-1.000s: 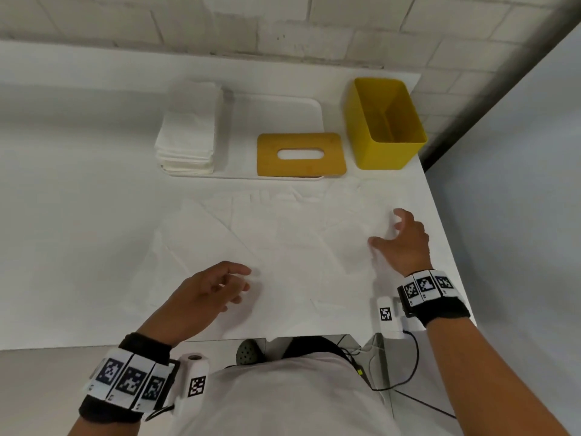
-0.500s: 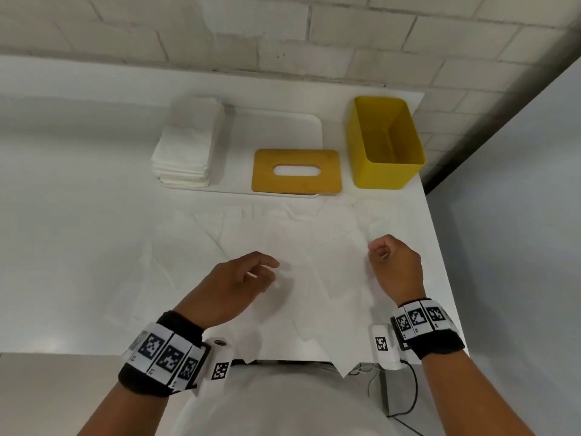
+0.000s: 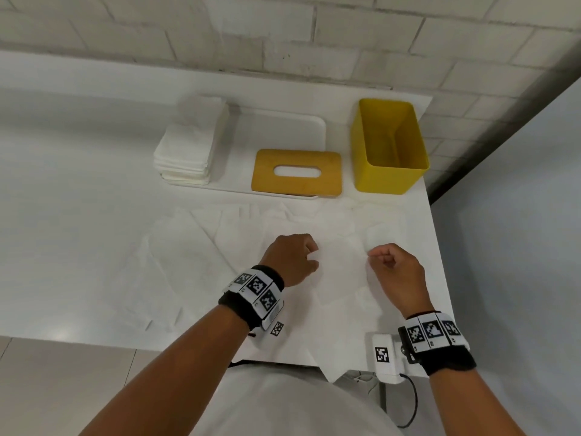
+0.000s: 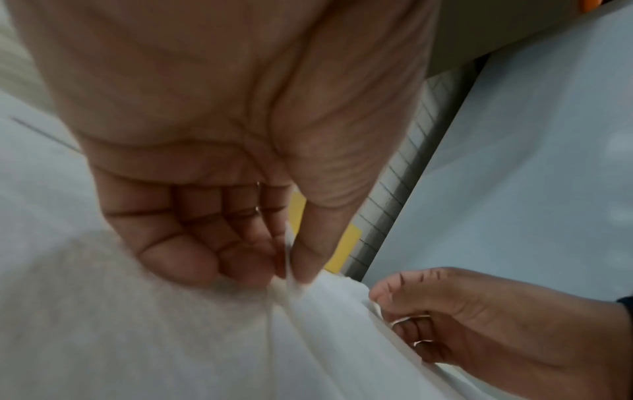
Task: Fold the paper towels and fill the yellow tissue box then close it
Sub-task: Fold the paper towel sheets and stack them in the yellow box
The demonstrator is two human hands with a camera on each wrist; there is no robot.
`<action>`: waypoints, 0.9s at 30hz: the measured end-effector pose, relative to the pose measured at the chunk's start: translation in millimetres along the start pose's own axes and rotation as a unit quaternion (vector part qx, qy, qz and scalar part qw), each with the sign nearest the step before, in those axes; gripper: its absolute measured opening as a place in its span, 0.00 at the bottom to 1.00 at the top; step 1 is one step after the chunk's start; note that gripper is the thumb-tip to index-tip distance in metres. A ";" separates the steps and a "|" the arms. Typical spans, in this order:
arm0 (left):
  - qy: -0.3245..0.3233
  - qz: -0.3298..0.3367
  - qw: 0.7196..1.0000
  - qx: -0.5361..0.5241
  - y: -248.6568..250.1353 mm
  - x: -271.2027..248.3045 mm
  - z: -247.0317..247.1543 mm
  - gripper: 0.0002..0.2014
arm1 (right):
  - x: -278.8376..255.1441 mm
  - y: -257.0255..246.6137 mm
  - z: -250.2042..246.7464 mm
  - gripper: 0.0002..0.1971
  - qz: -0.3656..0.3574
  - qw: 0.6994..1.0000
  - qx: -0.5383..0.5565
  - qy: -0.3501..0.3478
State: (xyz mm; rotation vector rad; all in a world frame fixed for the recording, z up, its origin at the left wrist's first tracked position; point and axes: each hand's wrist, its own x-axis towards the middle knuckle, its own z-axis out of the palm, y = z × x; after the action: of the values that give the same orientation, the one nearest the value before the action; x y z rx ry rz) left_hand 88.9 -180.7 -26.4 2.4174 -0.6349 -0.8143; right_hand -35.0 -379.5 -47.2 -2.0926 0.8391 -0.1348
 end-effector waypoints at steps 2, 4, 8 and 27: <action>0.040 0.023 0.999 -0.024 4.4 -5.9 -1.9 0.03 | -3.5 -6.8 -6.8 0.09 -0.028 0.999 0.019 0.018; 0.061 0.068 0.995 -0.050 9.3 -16.0 -9.0 0.03 | -10.5 -18.5 -16.6 0.17 -0.118 0.993 -0.015 0.023; 0.066 0.225 0.972 -0.031 23.5 -42.7 -44.9 0.02 | -24.4 -61.7 -28.2 0.26 -0.268 0.959 -0.074 -0.062; 0.000 0.021 0.806 -0.591 -6.9 -83.4 -61.0 0.26 | -45.6 -134.2 22.8 0.08 -0.125 0.941 0.275 -0.154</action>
State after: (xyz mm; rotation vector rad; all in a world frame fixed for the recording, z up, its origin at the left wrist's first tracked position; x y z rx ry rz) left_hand 71.1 -109.1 46.3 1.2356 -0.0662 -0.8224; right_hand 7.8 -281.4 48.3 -1.6198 0.2923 -0.1514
